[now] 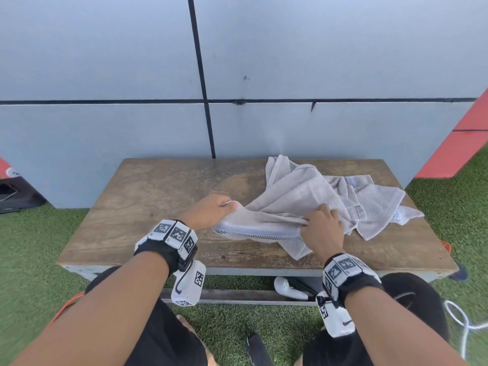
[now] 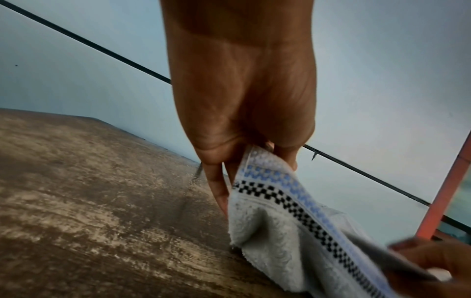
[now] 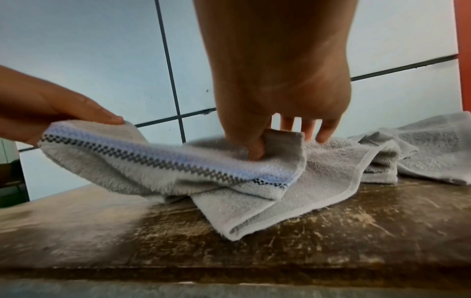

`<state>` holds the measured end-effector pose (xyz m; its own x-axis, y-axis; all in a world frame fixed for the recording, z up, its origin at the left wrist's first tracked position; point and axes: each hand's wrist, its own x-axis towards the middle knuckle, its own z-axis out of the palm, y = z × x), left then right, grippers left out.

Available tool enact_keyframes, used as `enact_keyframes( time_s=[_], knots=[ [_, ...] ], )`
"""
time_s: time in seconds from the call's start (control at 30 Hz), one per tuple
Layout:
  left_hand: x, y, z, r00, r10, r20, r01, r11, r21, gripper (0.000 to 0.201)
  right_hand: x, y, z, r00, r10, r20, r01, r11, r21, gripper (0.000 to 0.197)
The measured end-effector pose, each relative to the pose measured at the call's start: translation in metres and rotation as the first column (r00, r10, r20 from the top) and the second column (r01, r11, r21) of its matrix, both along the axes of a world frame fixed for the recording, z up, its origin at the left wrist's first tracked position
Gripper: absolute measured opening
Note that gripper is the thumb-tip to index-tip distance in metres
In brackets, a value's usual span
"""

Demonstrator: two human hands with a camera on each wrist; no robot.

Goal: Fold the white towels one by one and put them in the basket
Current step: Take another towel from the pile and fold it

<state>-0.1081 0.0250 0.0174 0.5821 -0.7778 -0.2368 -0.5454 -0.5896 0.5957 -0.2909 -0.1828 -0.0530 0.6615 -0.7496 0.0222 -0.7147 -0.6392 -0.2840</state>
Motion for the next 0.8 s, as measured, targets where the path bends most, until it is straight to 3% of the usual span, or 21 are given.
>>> enact_keyframes(
  time_s=[0.07,0.2,0.37,0.47,0.63,0.7,0.8],
  knots=[
    [0.001,-0.002,-0.002,1.0,-0.009,-0.021,0.008,1.0,-0.025,0.044,0.004,-0.005,0.0,1.0,0.019,0.009,-0.018,0.997,-0.072,0.025],
    [0.002,-0.006,-0.008,0.998,-0.011,-0.068,0.005,0.996,-0.088,0.047,0.013,-0.012,-0.007,0.993,0.105,-0.05,-0.106,0.994,-0.015,0.036],
    [0.003,0.002,-0.006,0.999,-0.006,-0.053,0.0,0.993,-0.115,0.047,0.019,-0.01,-0.014,0.995,0.087,0.054,-0.081,0.992,-0.1,0.021],
    [0.005,0.009,-0.005,0.999,0.032,-0.034,-0.037,0.985,-0.167,0.043,0.027,-0.008,-0.003,0.964,0.113,0.24,-0.104,0.993,-0.05,0.024],
    [0.006,0.007,0.0,0.986,0.043,-0.164,-0.091,0.949,-0.301,0.034,0.065,0.02,0.058,0.787,0.121,0.604,-0.263,0.953,0.152,0.041],
    [0.007,0.001,0.009,0.972,0.046,-0.231,-0.138,0.906,-0.399,0.022,0.084,0.039,0.098,0.663,0.177,0.727,-0.398,0.906,0.142,0.046],
    [0.012,-0.001,0.03,0.947,0.022,-0.32,-0.219,0.773,-0.595,0.012,0.108,0.065,0.155,0.462,0.313,0.83,-0.639,0.766,0.067,0.045]
  ],
)
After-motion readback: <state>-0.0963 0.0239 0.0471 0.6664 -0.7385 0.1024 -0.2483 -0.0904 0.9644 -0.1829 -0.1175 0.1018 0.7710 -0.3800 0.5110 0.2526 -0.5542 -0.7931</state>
